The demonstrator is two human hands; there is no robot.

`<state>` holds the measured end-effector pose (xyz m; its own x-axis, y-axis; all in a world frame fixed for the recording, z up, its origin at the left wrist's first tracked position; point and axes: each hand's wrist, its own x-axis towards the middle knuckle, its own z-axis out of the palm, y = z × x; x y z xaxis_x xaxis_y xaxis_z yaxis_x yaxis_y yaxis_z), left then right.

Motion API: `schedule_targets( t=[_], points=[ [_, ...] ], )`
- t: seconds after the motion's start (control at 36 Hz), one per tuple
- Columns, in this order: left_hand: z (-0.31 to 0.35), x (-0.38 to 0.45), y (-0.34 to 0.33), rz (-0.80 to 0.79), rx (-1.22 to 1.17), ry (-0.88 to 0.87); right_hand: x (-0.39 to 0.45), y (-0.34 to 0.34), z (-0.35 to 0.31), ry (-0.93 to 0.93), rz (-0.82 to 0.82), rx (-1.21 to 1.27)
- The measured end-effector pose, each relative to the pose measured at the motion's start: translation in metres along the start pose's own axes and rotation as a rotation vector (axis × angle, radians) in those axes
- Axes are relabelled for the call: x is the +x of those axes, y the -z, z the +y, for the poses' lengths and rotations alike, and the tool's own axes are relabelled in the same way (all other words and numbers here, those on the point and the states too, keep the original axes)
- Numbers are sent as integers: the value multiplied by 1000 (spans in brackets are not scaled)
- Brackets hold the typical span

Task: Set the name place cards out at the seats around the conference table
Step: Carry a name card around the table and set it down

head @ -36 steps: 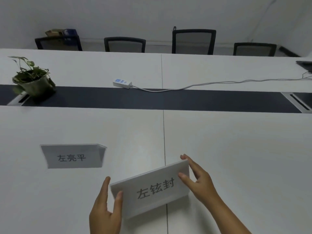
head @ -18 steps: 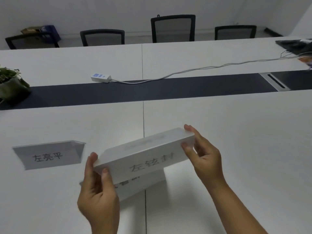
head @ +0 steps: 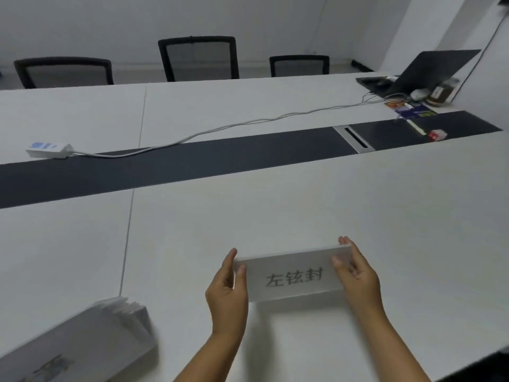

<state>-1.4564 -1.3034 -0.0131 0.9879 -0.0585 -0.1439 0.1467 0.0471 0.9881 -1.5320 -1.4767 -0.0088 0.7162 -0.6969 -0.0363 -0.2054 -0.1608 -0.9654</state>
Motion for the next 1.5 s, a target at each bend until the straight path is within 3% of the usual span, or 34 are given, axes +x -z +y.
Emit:
schedule_targets(
  t=[0.28, 0.47, 0.92, 1.5],
  points=[
    [-36, 33, -20, 18, 151, 50, 51, -14, 42, -124, -94, 23],
    [-43, 51, -8, -88, 294, 29, 73, -26, 52, -155, -77, 115],
    [-45, 83, -8, -76, 371, -10, 110, -38, 66, -102, -103, 127],
    [-55, 104, 0, -172, 571, -124, 131, -48, 62, -103, -136, 147]
  ],
)
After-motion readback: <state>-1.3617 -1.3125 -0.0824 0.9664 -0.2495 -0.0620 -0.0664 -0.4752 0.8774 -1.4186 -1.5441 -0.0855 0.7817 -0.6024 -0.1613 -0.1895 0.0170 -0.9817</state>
